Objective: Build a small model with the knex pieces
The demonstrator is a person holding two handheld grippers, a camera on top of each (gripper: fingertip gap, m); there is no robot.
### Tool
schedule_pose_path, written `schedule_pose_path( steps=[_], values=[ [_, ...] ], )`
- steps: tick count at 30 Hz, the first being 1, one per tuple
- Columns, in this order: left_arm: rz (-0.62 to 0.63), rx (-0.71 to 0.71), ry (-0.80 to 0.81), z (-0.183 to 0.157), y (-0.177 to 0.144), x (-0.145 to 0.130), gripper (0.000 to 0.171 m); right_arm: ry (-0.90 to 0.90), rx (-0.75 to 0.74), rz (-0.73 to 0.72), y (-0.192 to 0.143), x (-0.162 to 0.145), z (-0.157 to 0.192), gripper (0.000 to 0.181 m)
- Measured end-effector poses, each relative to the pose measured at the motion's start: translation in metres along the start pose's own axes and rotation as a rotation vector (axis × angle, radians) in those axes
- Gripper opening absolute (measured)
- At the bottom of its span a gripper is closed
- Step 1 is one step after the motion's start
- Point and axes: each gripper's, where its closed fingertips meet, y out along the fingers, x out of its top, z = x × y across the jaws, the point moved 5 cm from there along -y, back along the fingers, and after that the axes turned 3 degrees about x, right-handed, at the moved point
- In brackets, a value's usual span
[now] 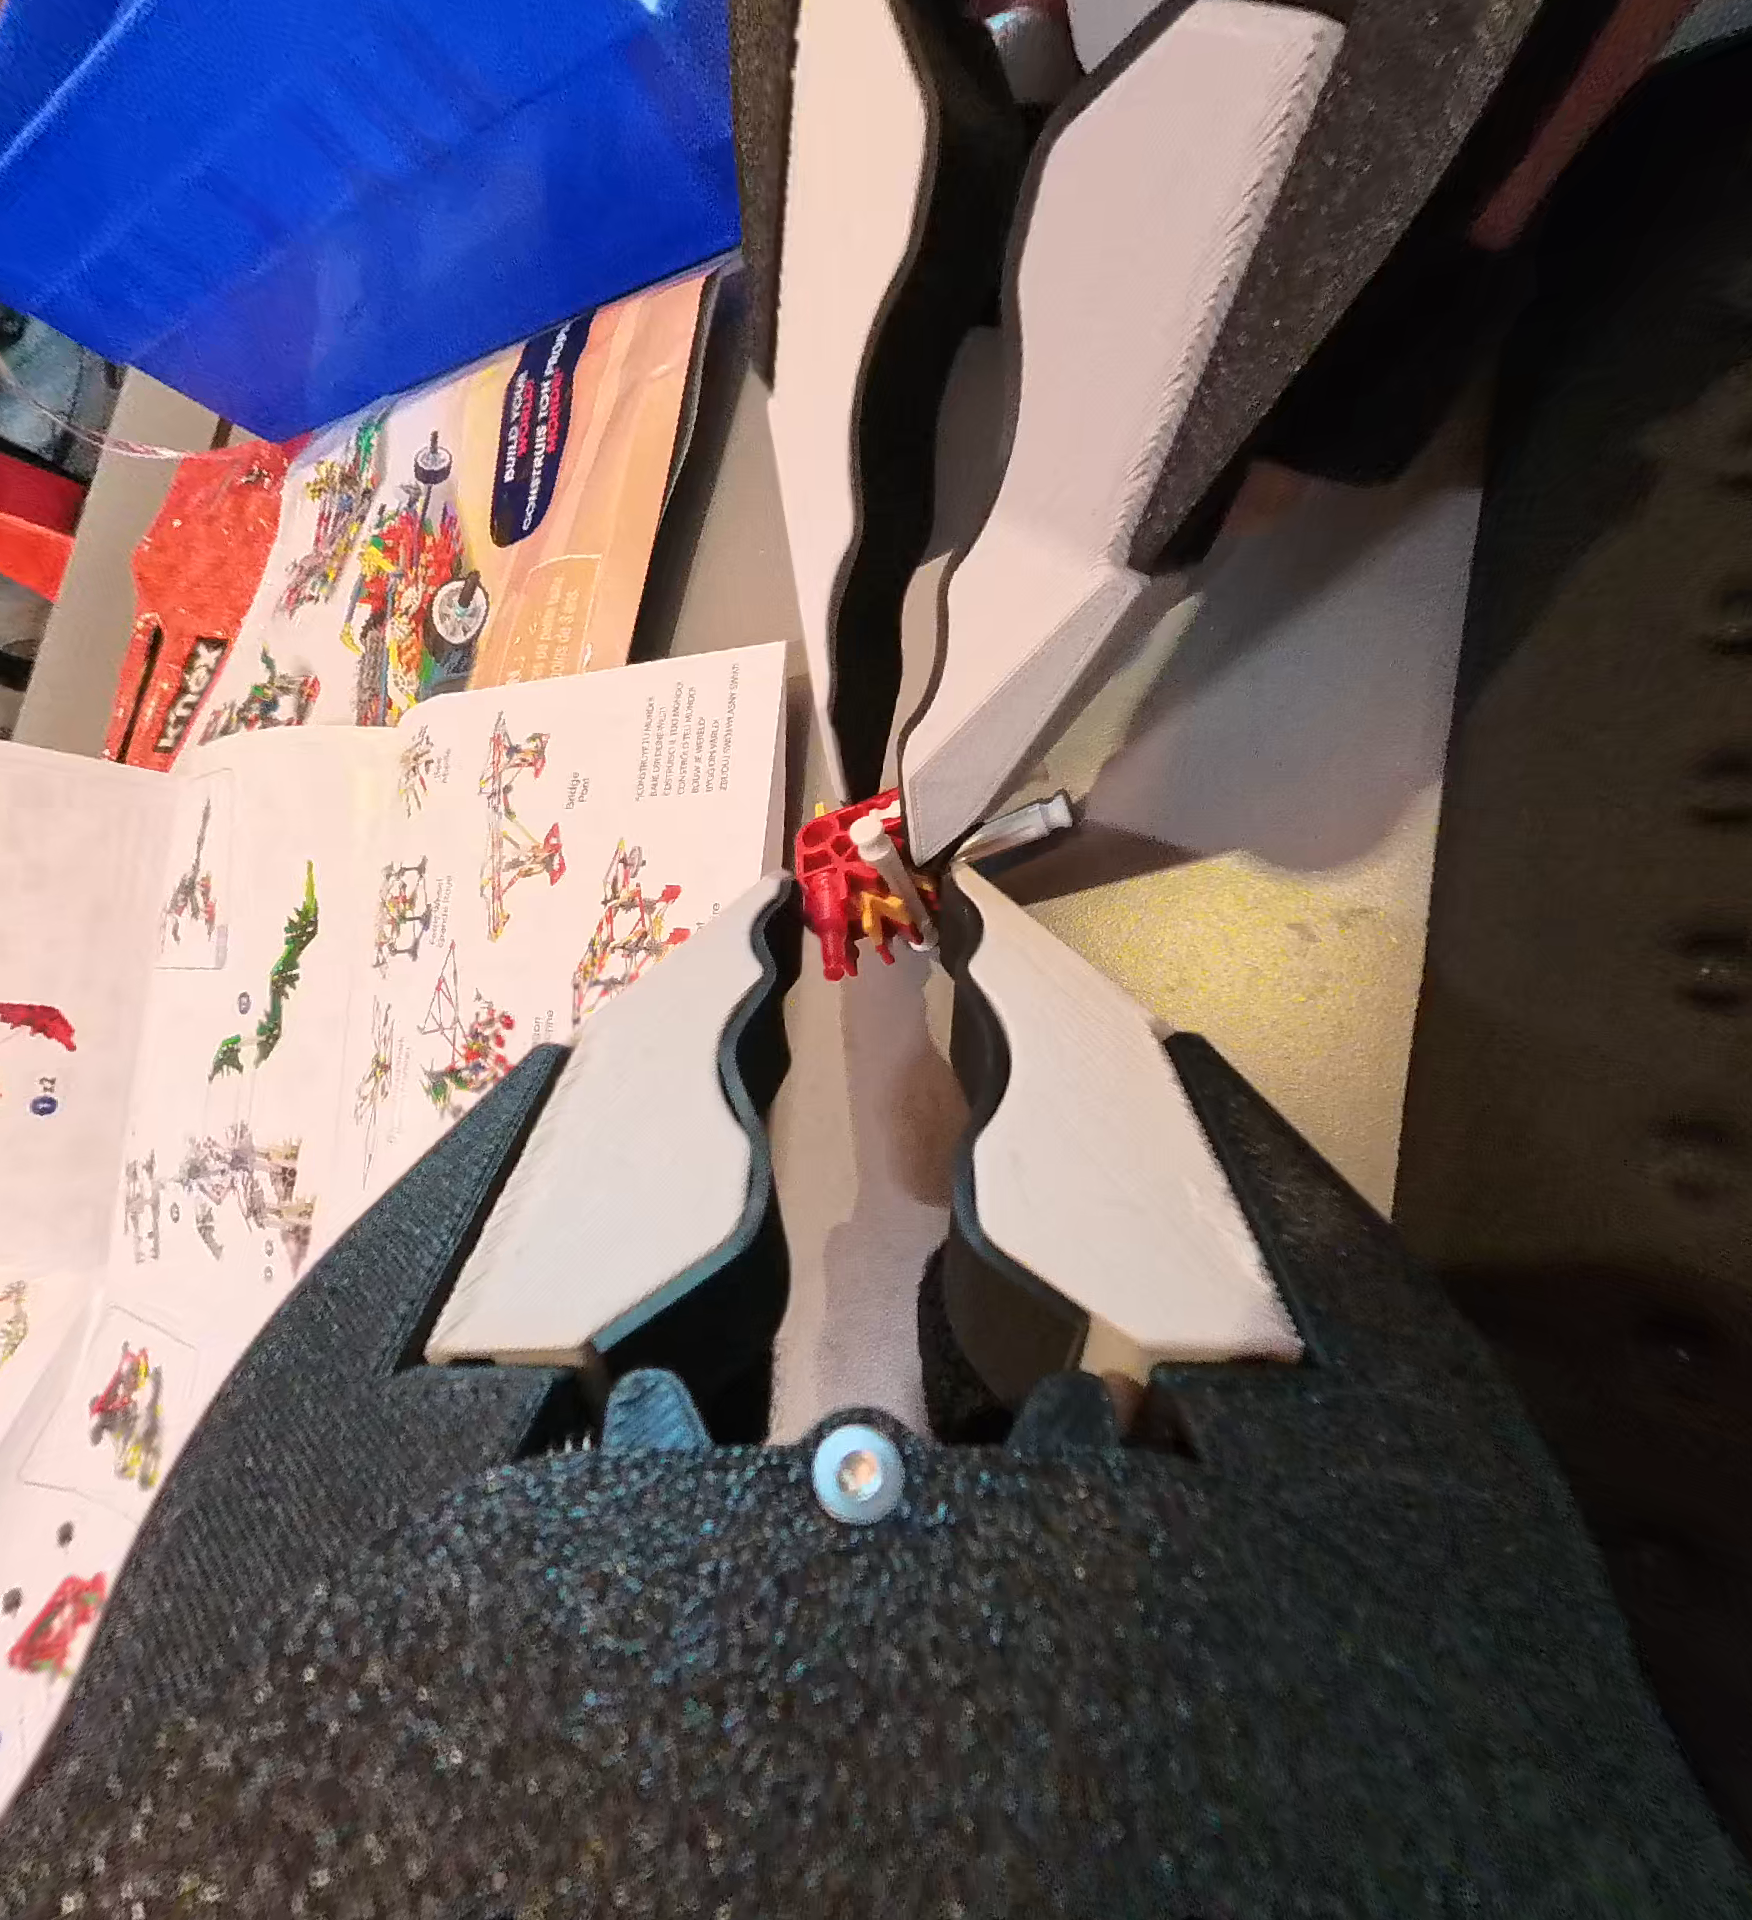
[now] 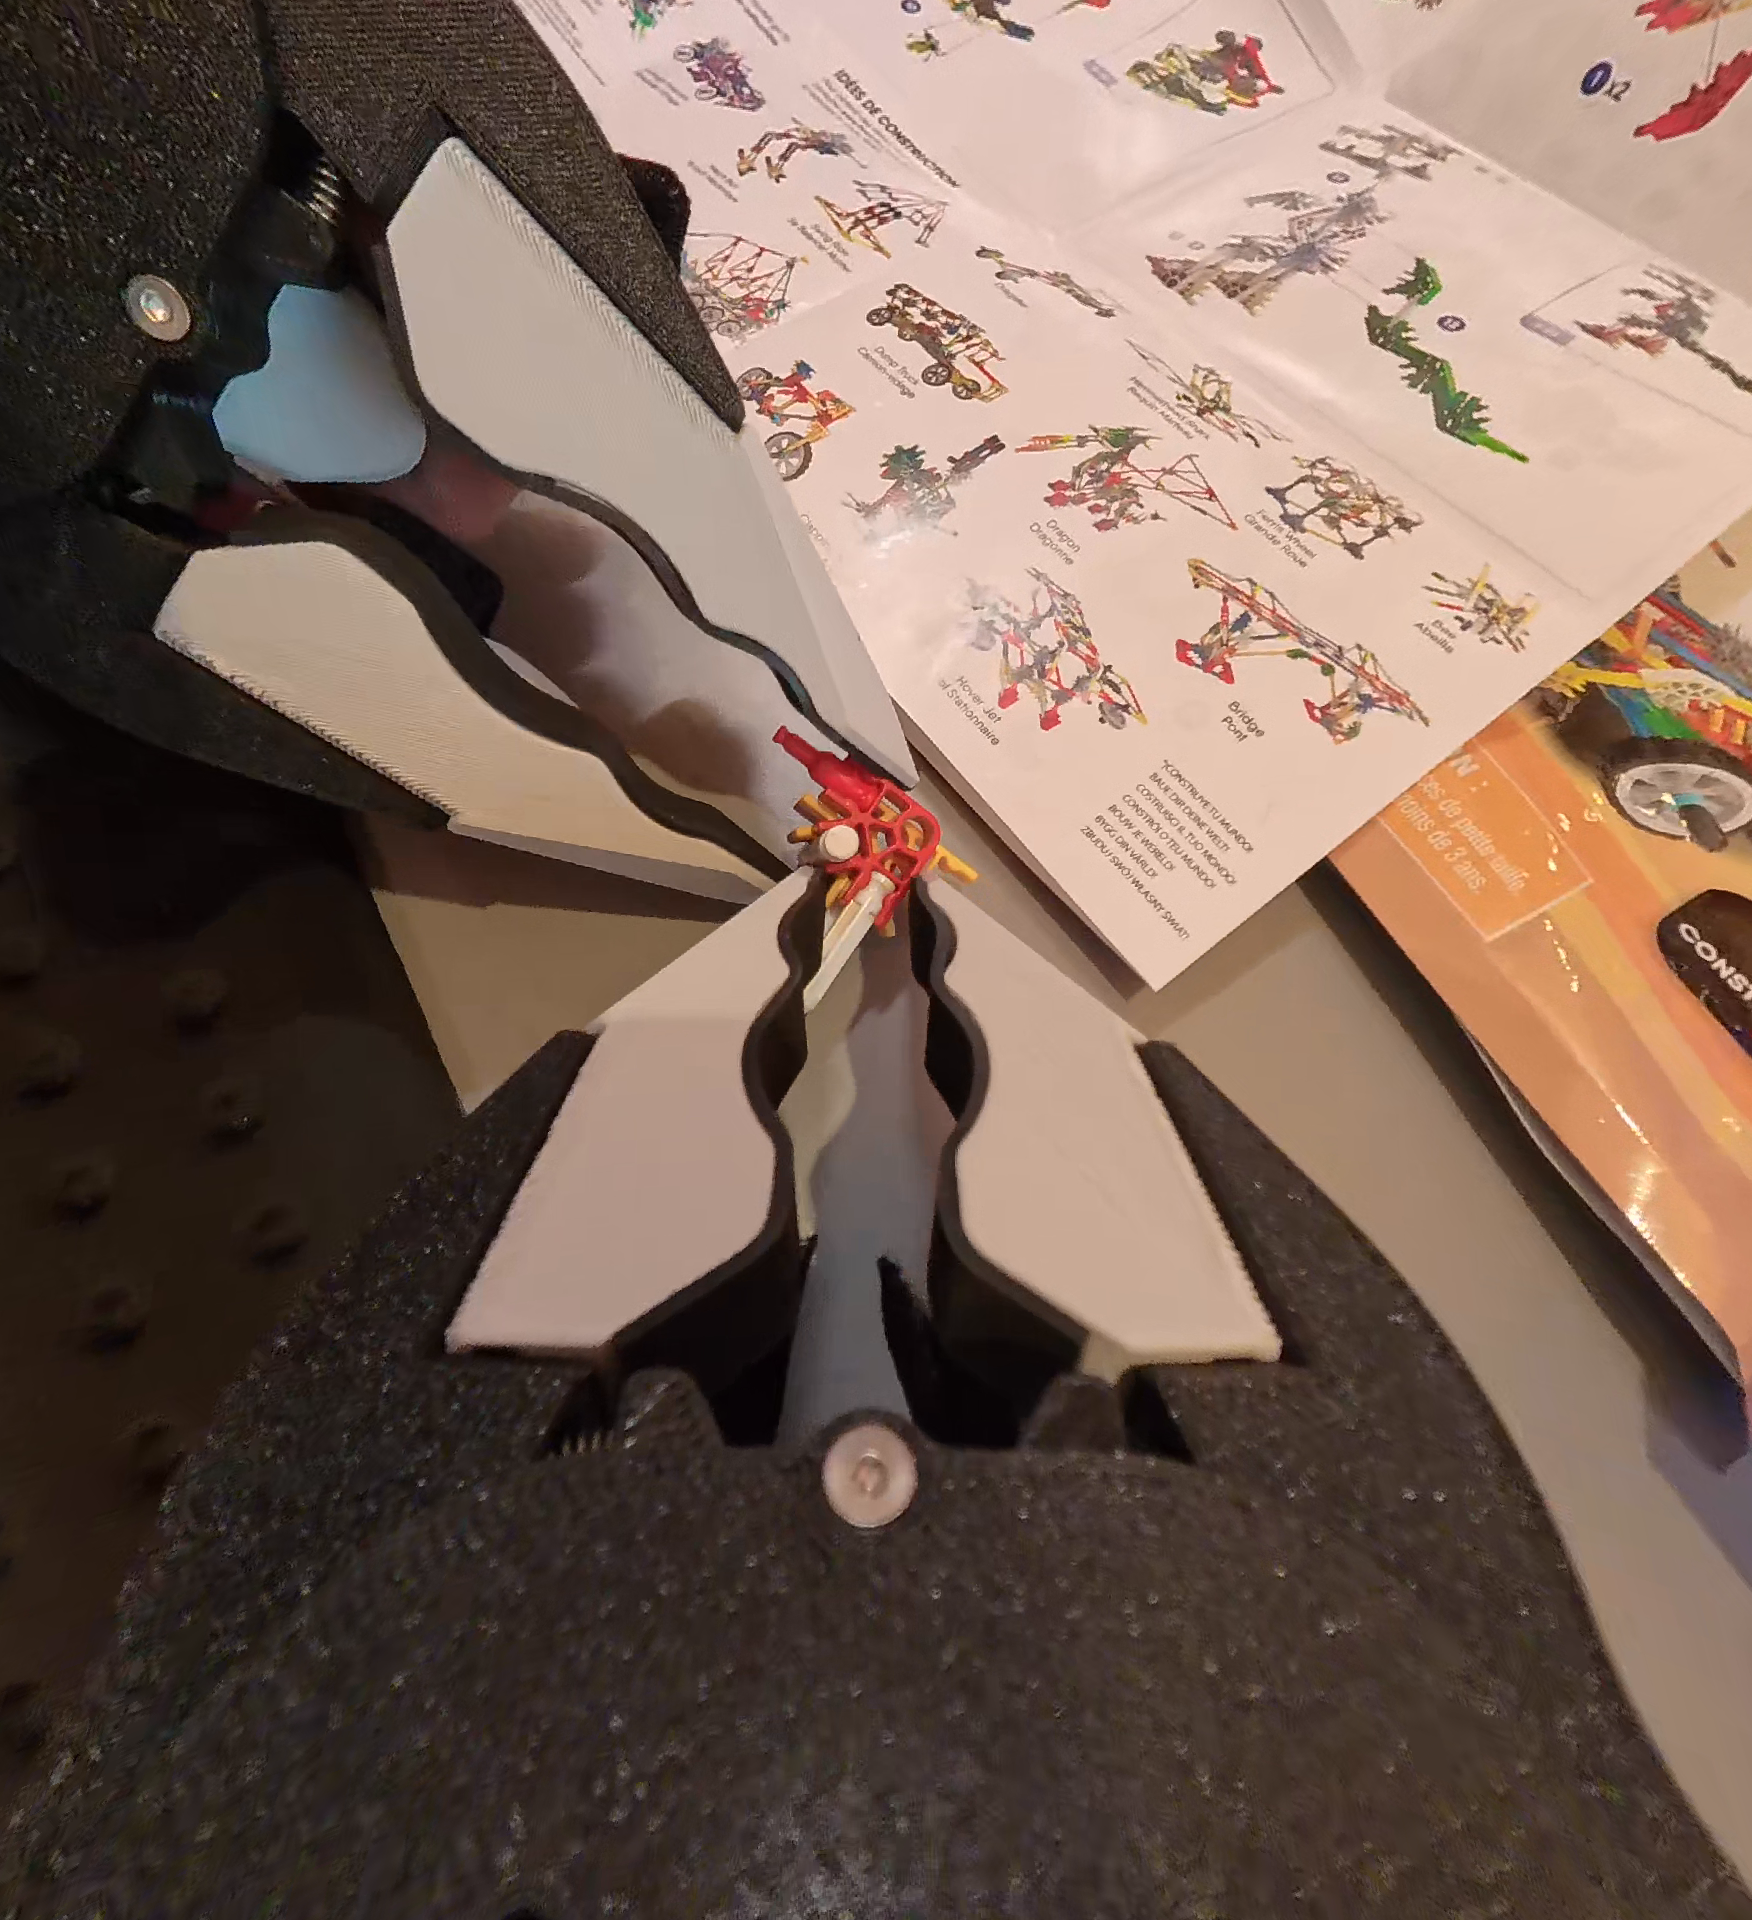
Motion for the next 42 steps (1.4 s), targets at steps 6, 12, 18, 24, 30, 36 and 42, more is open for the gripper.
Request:
schedule_pose_path(
  steps=[6, 12, 18, 24, 30, 36, 42],
  values=[
    [0.012, 0.035, 0.034, -0.003, 0.0, 0.002, 0.021, 0.042, 0.003, 0.002, 0.0, 0.001, 0.0, 0.011],
    [0.019, 0.047, 0.037, -0.003, 0.0, 0.001, 0.022, 0.012, 0.006, 0.002, -0.001, 0.0, 0.002, 0.014],
    [0.01, 0.03, 0.032, -0.008, 0.001, 0.005, 0.023, 0.018, 0.047, -0.05, -0.006, 0.004, 0.006, 0.011],
    [0.017, 0.026, 0.03, -0.008, 0.002, 0.006, 0.023, 0.002, 0.007, -0.036, -0.01, -0.001, 0.004, 0.012],
    [0.037, 0.011, 0.017, -0.006, 0.003, 0.007, 0.023, -0.008, -0.034, -0.046, -0.011, -0.001, 0.004, 0.006],
    [0.032, 0.004, 0.007, -0.005, 0.005, 0.008, 0.023, 0.043, 0.004, -0.043, -0.01, -0.002, 0.0, 0.008],
    [0.062, -0.148, -0.098, 0.002, 0.006, 0.006, 0.018, 0.147, 0.071, -0.056, -0.011, -0.001, -0.008, 0.005]
  ],
)
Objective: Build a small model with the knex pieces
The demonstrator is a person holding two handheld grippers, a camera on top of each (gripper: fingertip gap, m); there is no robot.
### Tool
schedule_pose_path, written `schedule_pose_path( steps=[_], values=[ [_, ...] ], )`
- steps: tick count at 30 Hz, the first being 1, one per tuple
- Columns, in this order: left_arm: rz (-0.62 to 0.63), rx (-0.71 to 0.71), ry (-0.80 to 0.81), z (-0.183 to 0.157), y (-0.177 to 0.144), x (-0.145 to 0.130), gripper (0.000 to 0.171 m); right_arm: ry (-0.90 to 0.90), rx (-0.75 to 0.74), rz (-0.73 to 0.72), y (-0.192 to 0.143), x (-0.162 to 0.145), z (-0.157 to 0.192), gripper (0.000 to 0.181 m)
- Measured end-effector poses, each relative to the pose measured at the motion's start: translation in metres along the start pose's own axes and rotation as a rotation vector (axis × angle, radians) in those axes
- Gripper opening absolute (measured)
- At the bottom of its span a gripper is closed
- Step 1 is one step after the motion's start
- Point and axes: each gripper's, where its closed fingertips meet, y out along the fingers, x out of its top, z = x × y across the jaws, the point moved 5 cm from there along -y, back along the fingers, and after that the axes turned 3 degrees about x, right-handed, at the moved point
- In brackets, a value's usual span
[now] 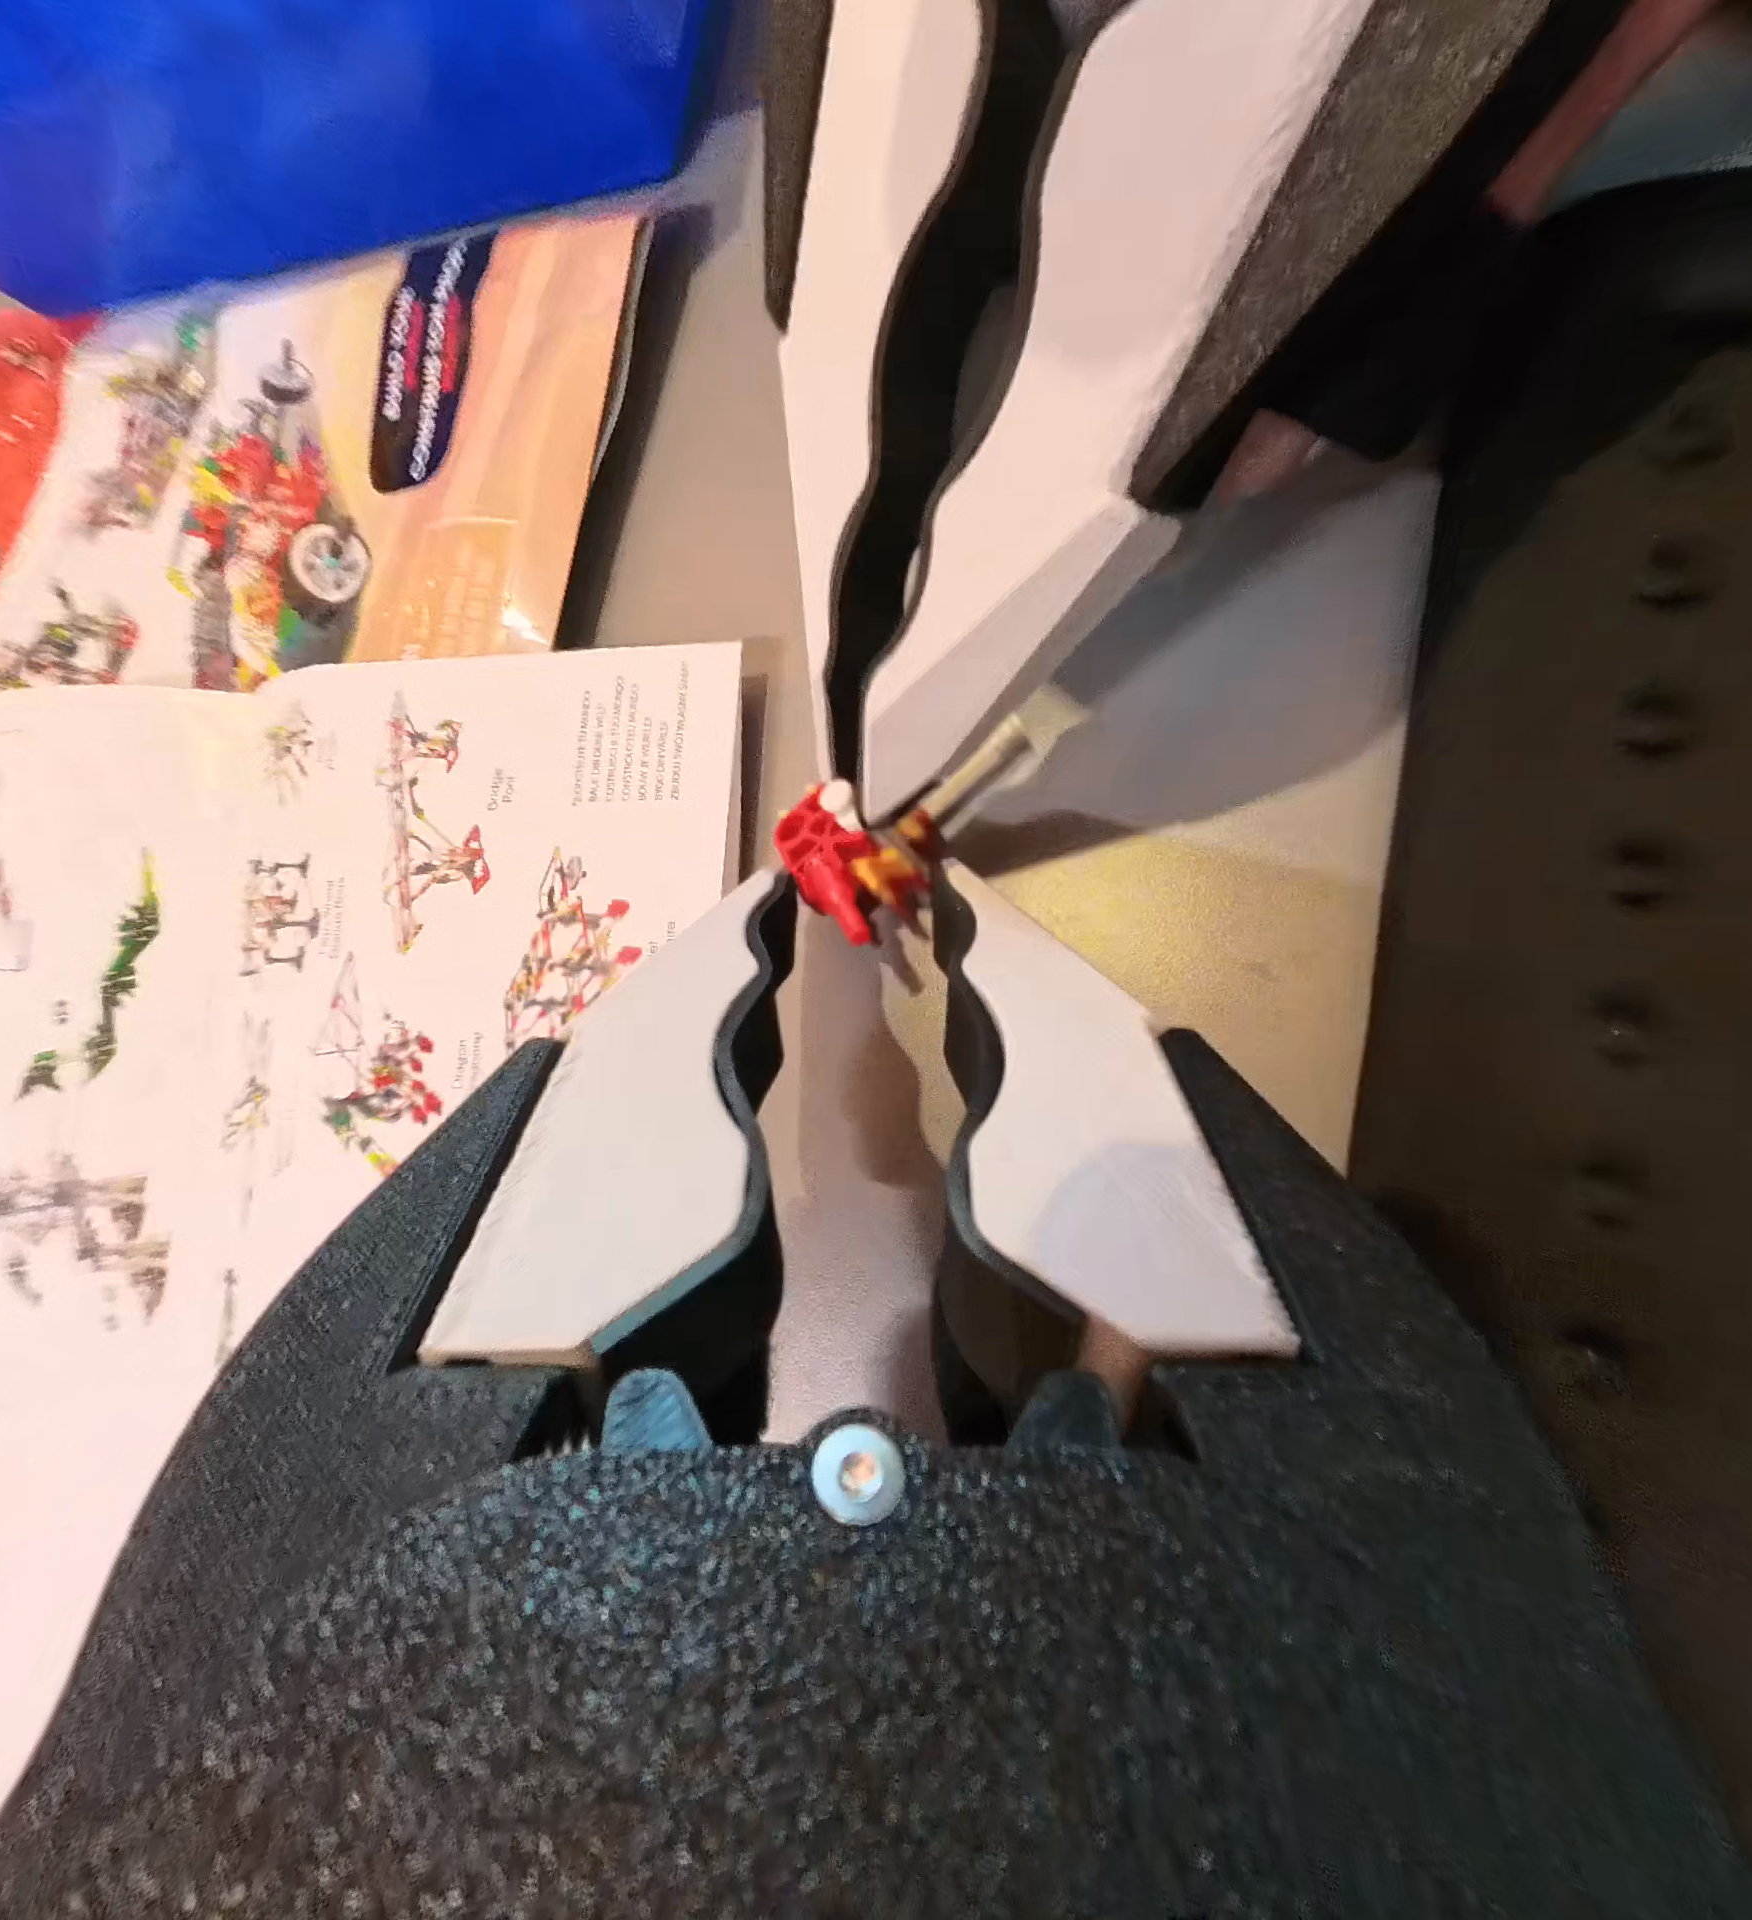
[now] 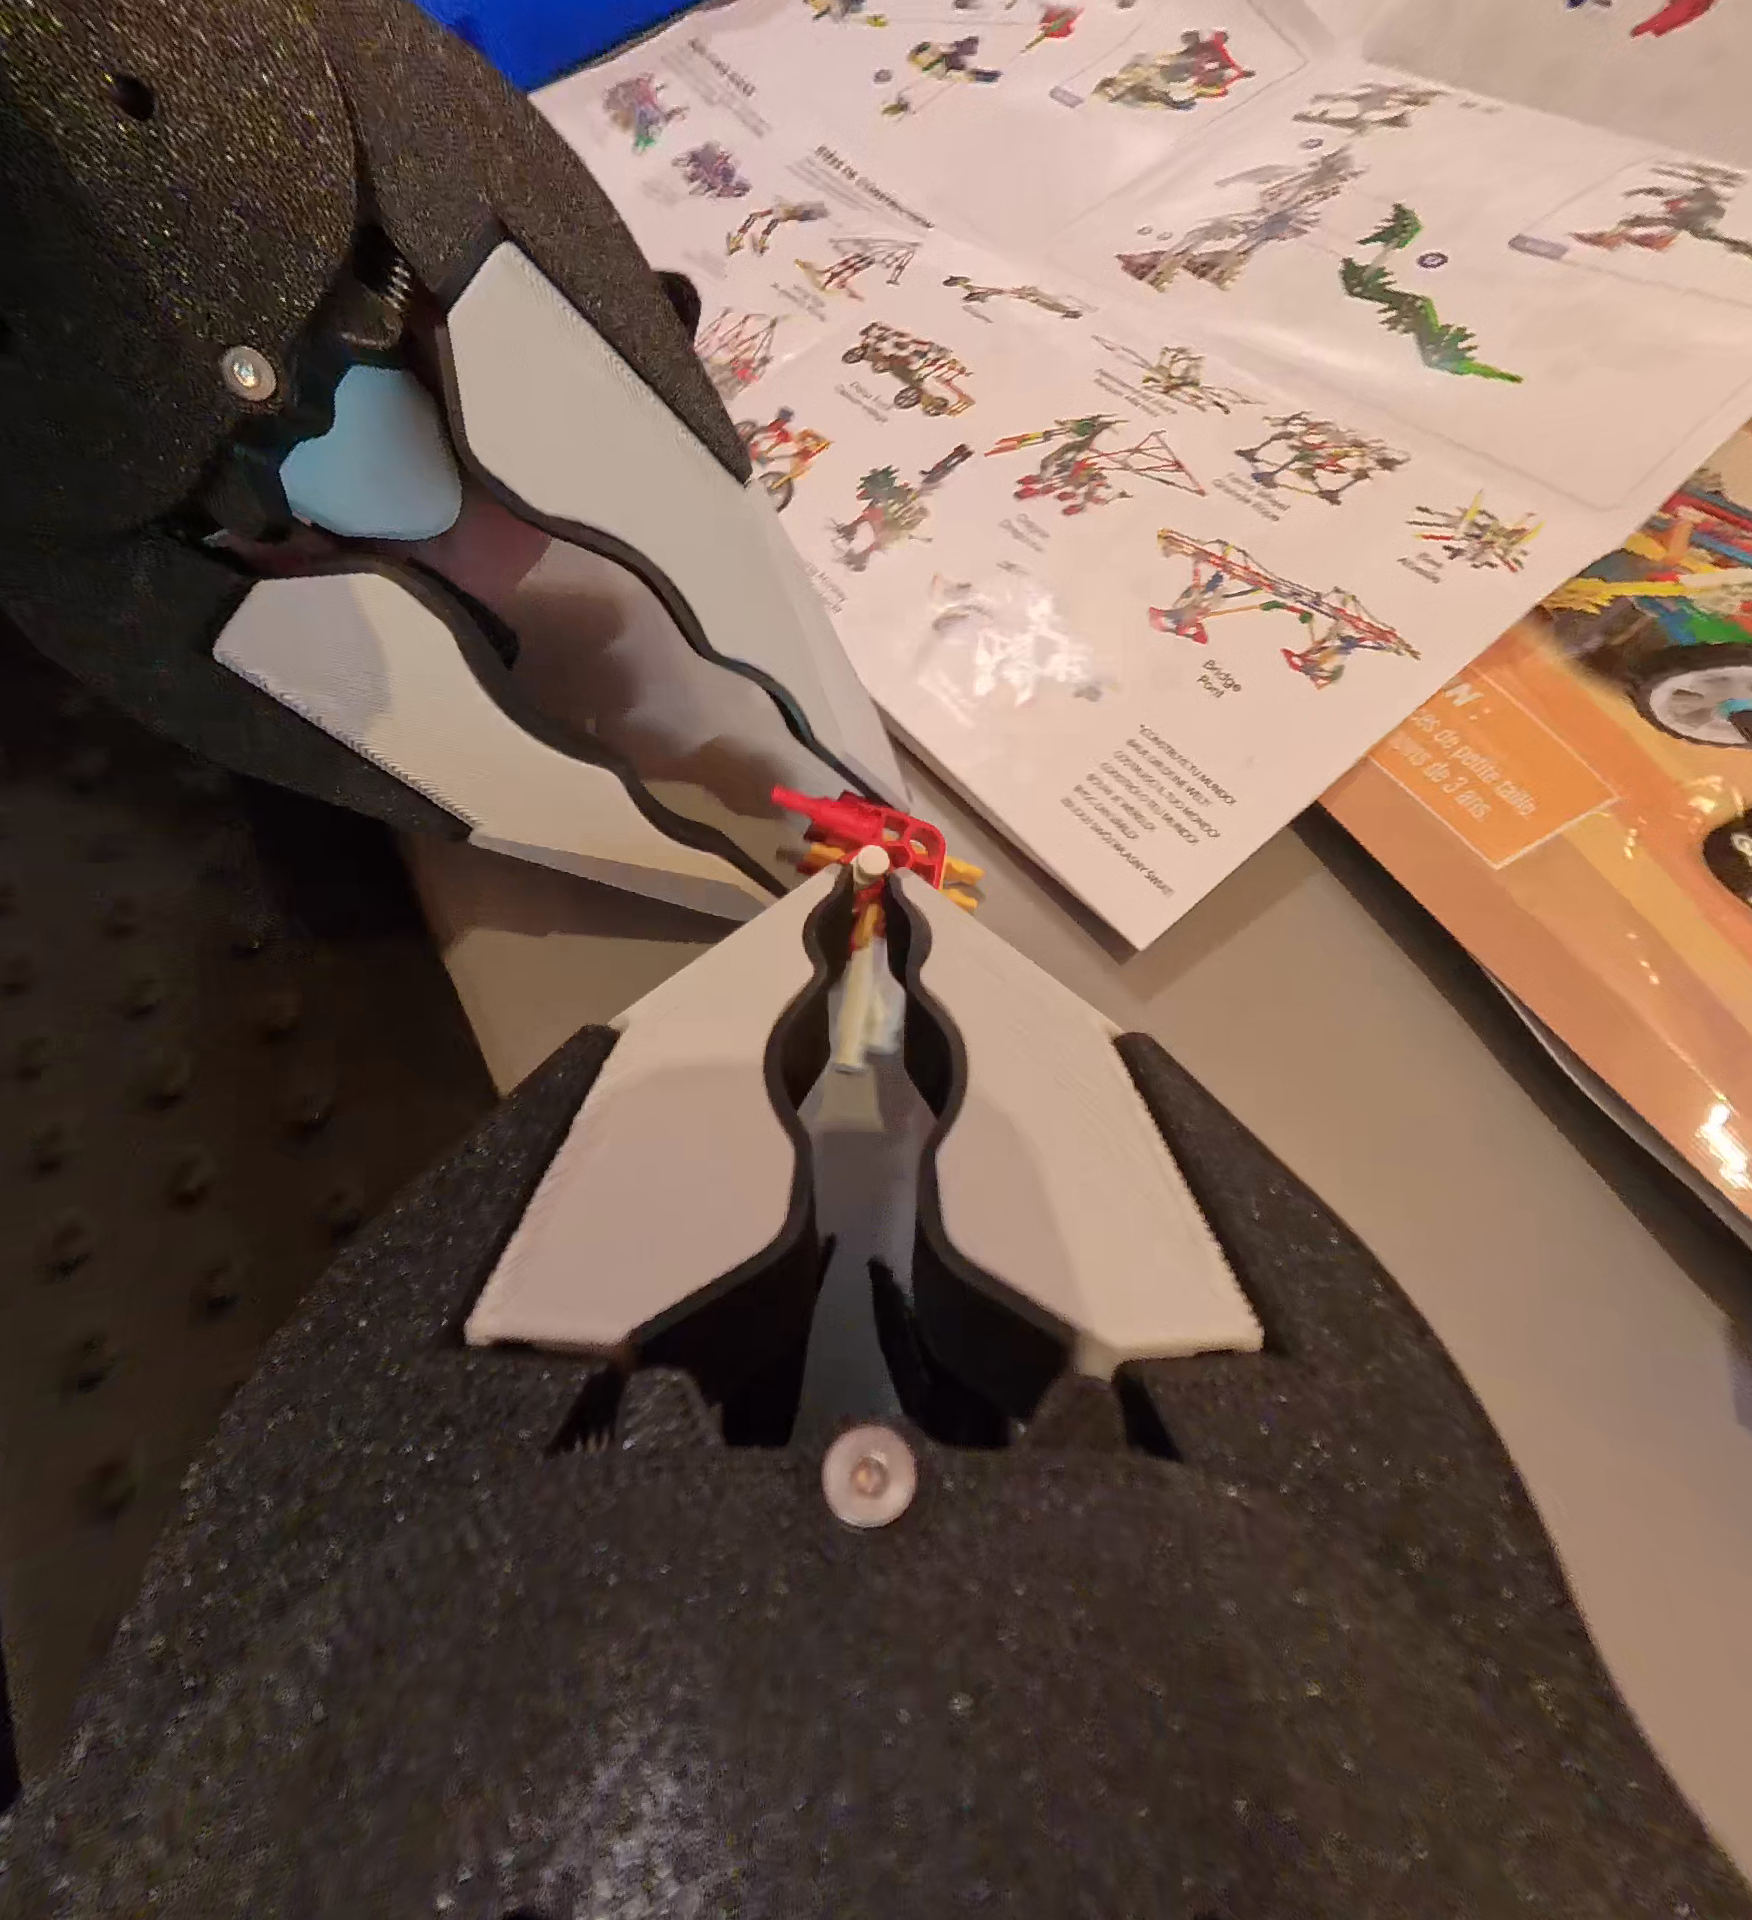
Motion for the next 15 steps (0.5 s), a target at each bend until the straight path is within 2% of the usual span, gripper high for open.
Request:
schedule_pose_path(
  steps=[2, 4, 5, 10, 13, 15],
  values=[
    [0.027, -0.1, -0.026, 0.0, 0.001, -0.003, 0.004, 0.053, -0.007, -0.006, -0.001, 0.0, -0.008, 0.003],
    [0.014, -0.178, -0.058, -0.006, 0.005, -0.002, 0.0, 0.065, -0.004, 0.008, 0.0, 0.0, -0.012, 0.001],
    [0.021, -0.133, -0.067, -0.001, 0.009, -0.002, 0.0, 0.056, 0.0, 0.021, 0.002, -0.001, -0.011, 0.0],
    [-0.015, -0.186, -0.084, 0.004, -0.008, 0.007, 0.012, 0.039, 0.021, 0.04, 0.001, -0.004, -0.006, 0.0],
    [-0.028, -0.097, -0.01, 0.02, -0.018, 0.009, 0.013, 0.03, -0.001, 0.014, -0.004, -0.003, -0.007, 0.0],
    [-0.004, -0.058, 0.016, 0.027, -0.014, 0.007, 0.022, 0.018, -0.071, 0.019, -0.007, -0.005, -0.011, 0.01]
  ],
)
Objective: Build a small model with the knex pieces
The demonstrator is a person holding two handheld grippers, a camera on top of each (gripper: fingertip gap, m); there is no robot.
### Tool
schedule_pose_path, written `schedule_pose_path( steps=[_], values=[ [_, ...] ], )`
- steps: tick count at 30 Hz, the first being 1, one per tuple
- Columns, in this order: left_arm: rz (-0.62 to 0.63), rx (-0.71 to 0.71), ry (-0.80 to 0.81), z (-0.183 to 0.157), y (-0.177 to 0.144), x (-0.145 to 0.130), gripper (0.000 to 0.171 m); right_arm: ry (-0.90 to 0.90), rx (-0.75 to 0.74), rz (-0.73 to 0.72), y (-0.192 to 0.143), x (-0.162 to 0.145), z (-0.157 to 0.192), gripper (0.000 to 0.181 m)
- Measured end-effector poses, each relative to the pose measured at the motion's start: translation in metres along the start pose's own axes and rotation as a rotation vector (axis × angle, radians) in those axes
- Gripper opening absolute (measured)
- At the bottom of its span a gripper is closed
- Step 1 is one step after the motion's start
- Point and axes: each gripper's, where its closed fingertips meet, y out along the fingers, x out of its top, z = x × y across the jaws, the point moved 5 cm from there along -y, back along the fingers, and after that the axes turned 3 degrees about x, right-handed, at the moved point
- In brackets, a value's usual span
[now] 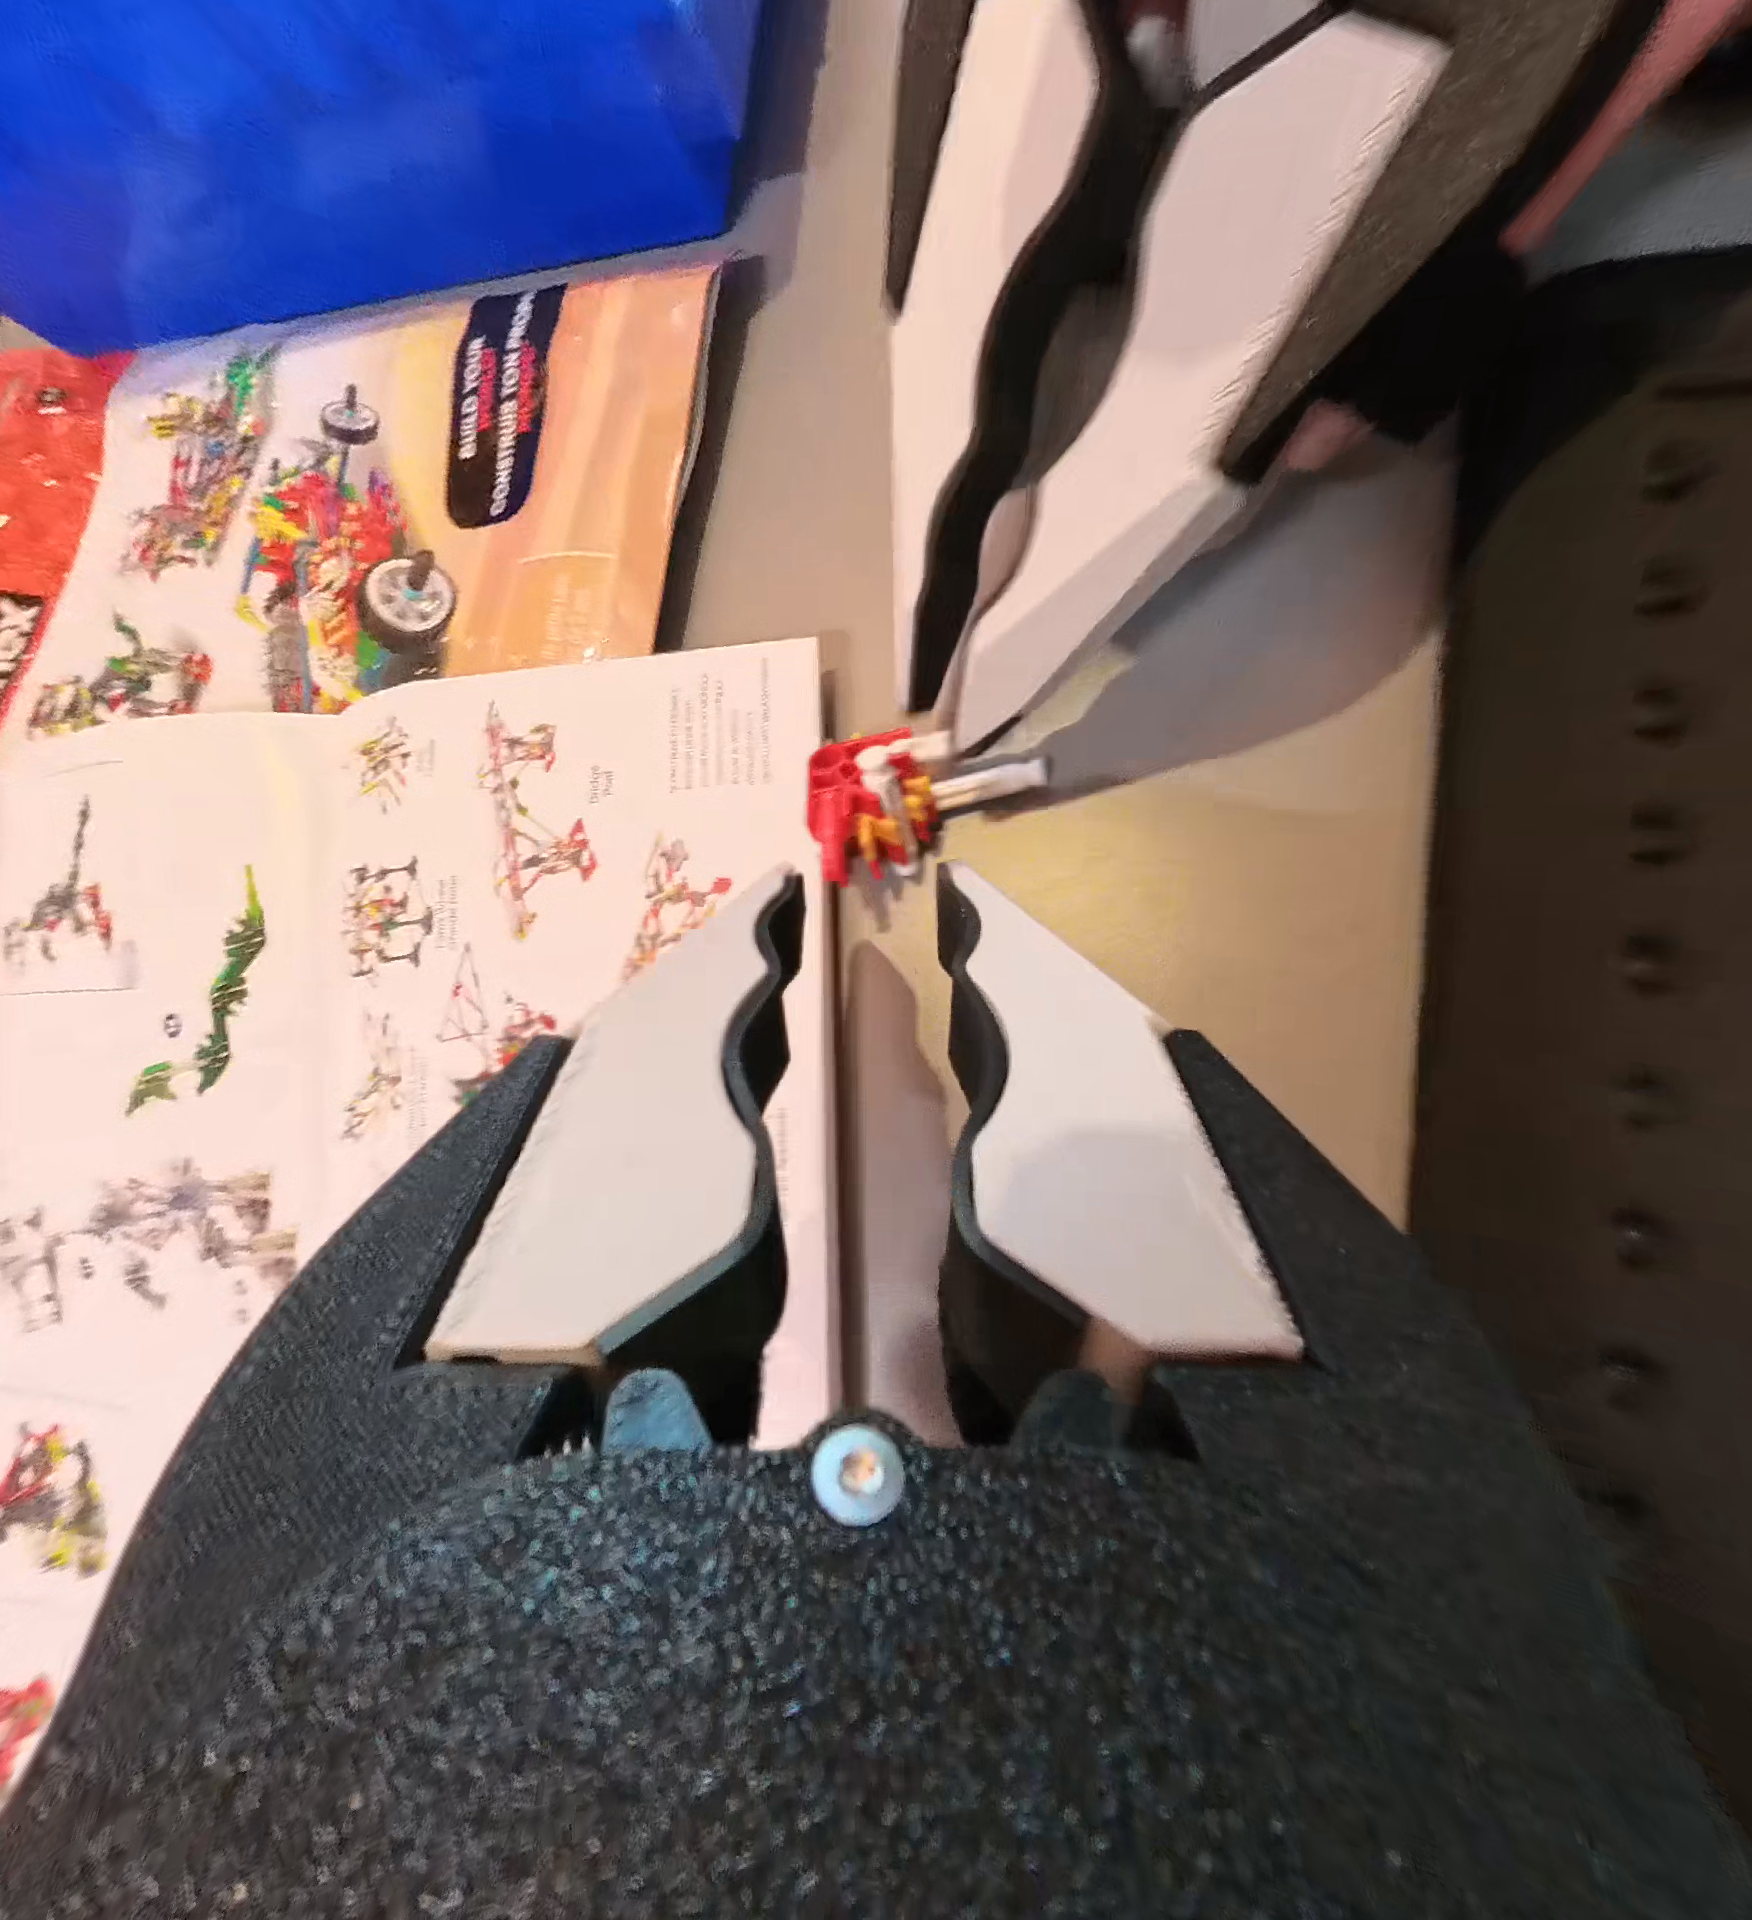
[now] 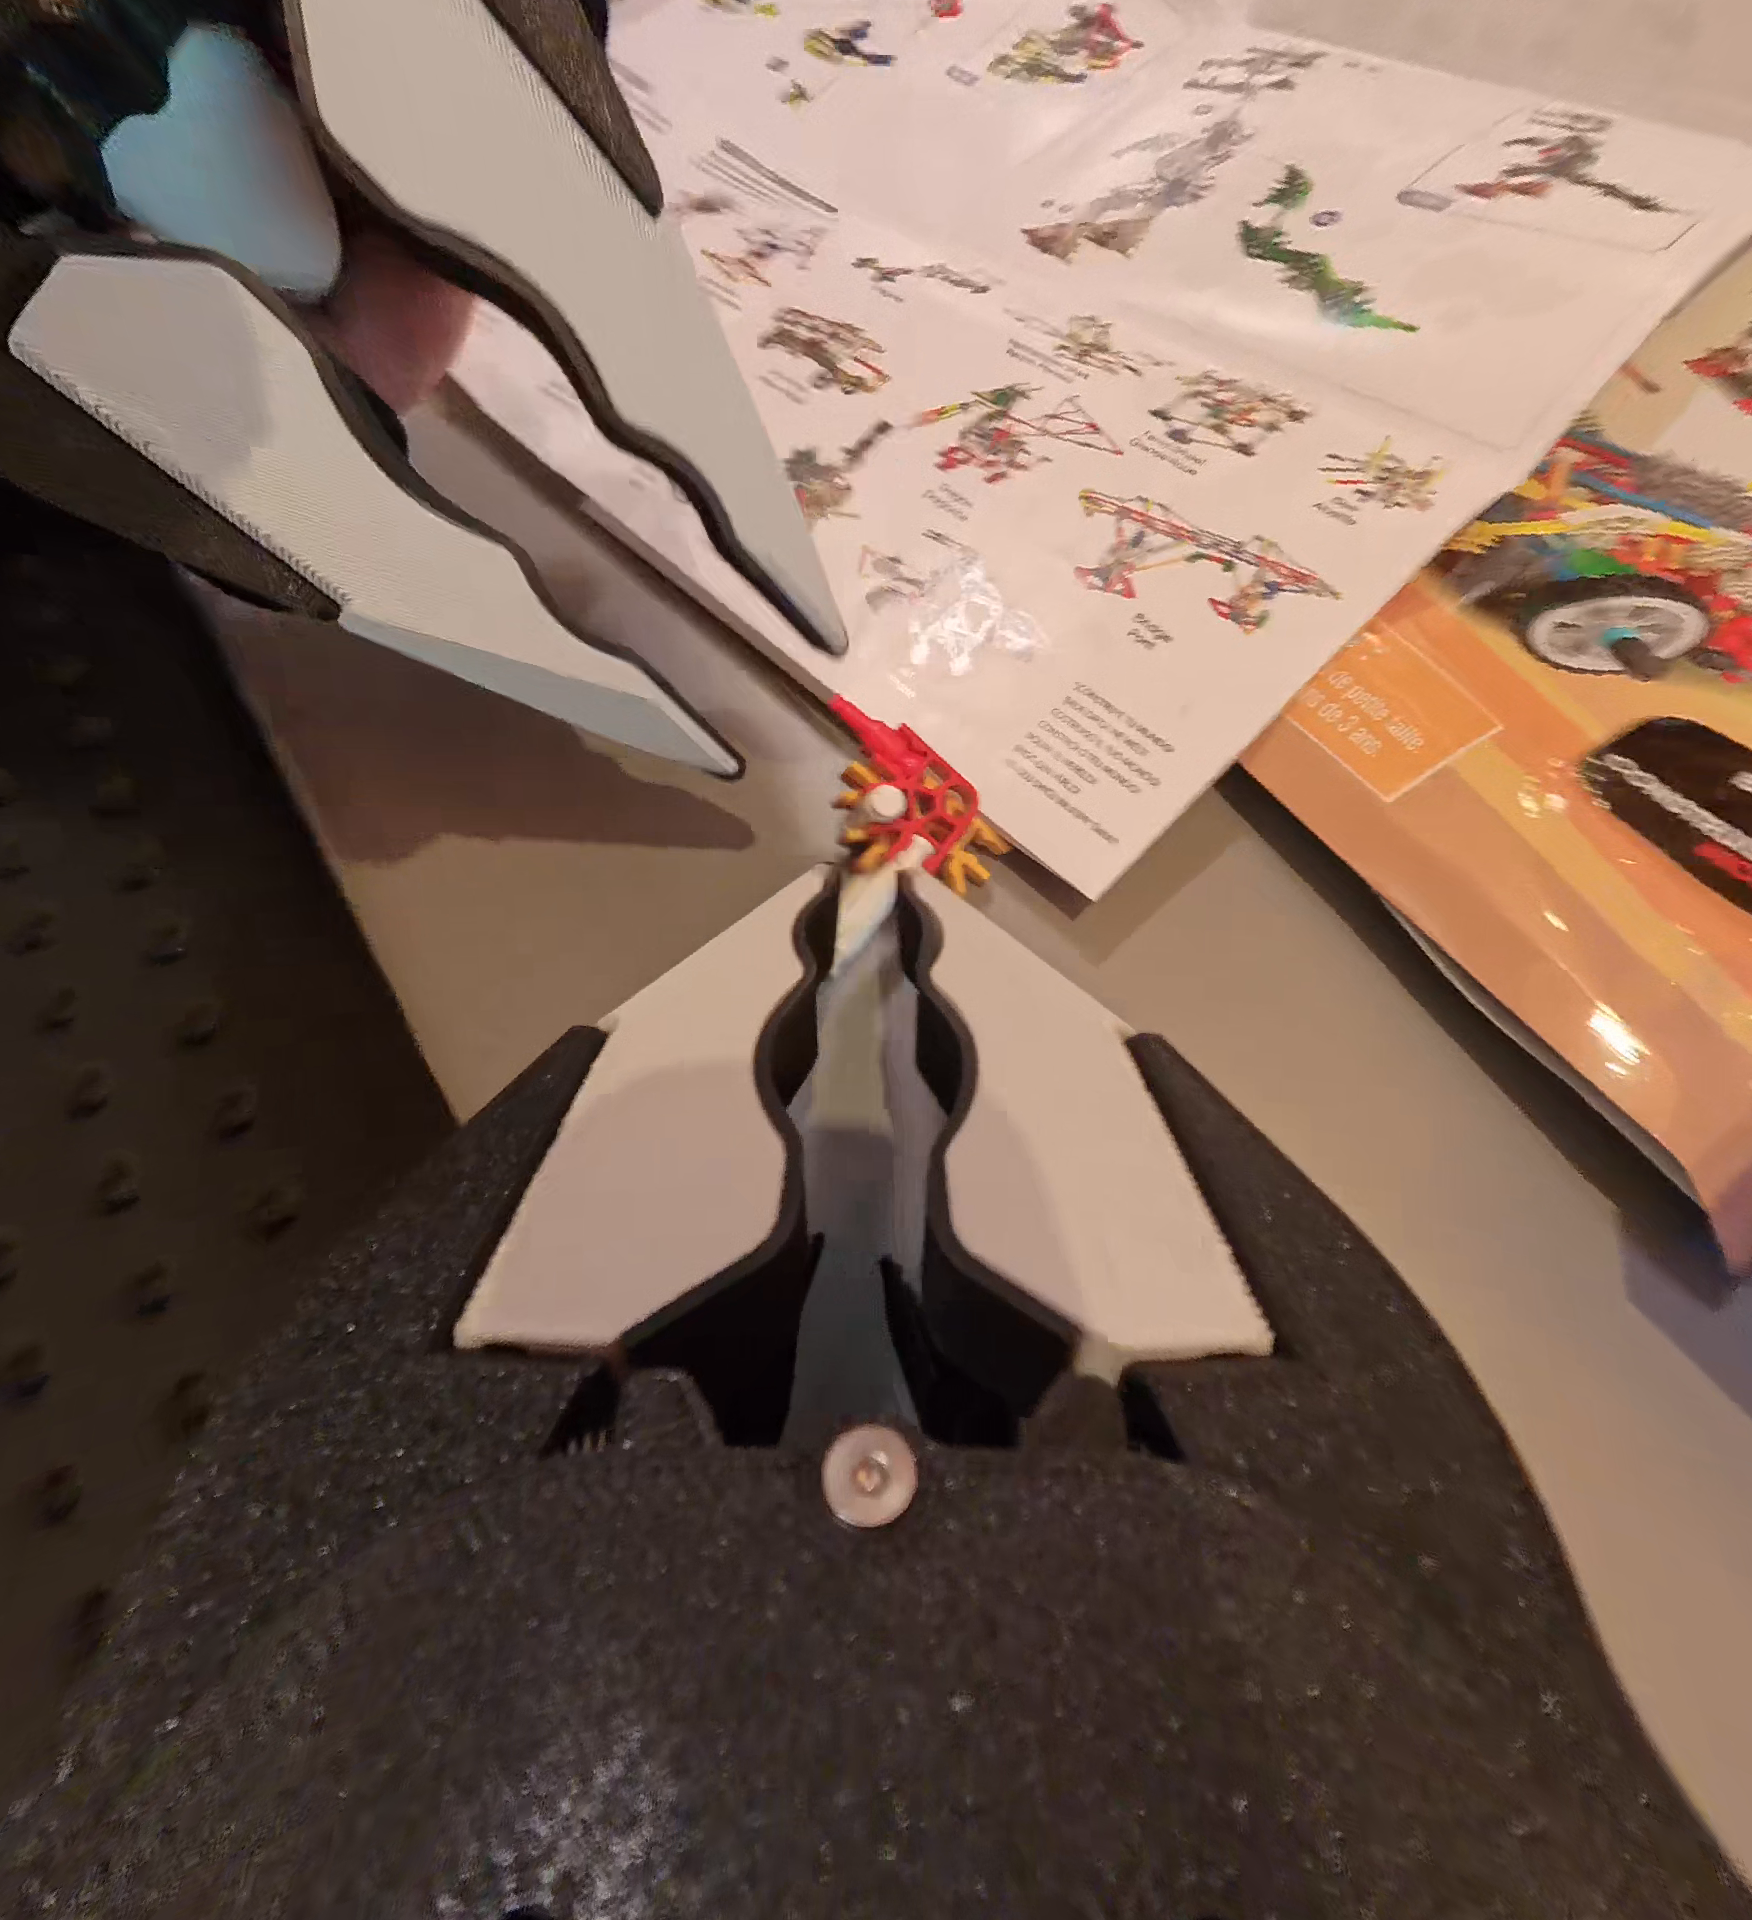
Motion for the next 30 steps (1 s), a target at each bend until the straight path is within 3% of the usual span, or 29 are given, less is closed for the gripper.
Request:
schedule_pose_path(
  steps=[4, 8, 13, 19, 30],
  values=[
    [-0.001, 0.001, 0.013, 0.004, 0.02, -0.004, 0.03, -0.043, -0.062, 0.067, 0.005, -0.007, 0.003, 0.026],
    [0.001, -0.006, 0.035, 0.001, 0.032, -0.003, 0.023, -0.05, -0.068, 0.089, 0.008, -0.007, 0.004, 0.014],
    [0.001, -0.131, -0.076, -0.003, 0.019, 0.001, 0.021, 0.045, 0.06, 0.048, -0.002, -0.004, 0.013, 0.013],
    [0.069, -0.286, -0.041, -0.017, 0.0, 0.008, 0.017, 0.158, 0.23, 0.08, -0.005, -0.009, 0.036, 0.013],
    [0.225, -0.501, 0.014, -0.023, 0.009, 0.008, 0.013, 0.118, 0.281, 0.159, -0.007, -0.02, 0.049, 0.022]
  ],
)
